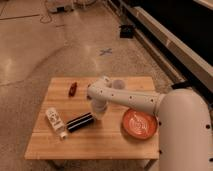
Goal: Push the eraser across the table
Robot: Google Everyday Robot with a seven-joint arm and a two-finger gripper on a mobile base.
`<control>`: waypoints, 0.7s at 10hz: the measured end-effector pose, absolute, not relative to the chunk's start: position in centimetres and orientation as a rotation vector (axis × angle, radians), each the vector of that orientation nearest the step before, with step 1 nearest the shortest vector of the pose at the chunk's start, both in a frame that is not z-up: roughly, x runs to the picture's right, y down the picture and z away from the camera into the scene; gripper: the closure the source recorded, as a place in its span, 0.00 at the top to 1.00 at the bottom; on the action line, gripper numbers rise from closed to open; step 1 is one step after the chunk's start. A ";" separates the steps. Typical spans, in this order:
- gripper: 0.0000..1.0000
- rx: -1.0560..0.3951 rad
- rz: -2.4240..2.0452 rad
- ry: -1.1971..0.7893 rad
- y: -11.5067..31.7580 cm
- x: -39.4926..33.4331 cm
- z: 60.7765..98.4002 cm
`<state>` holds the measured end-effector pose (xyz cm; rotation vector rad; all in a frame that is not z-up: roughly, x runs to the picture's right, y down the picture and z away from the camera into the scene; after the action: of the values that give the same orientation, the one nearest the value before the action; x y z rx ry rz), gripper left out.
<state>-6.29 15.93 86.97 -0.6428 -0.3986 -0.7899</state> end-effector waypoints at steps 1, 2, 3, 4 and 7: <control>0.27 -0.642 -0.795 -0.400 16.0 -7.6 86.8; 0.27 -0.634 -0.805 -0.394 15.9 -7.7 86.9; 0.27 -0.633 -0.813 -0.395 16.0 -7.4 86.9; 0.27 -0.633 -0.816 -0.397 15.9 -6.1 87.0; 0.27 -0.633 -0.823 -0.390 16.2 -5.7 86.9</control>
<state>-5.66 16.15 86.93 -0.6326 -0.3895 -0.8226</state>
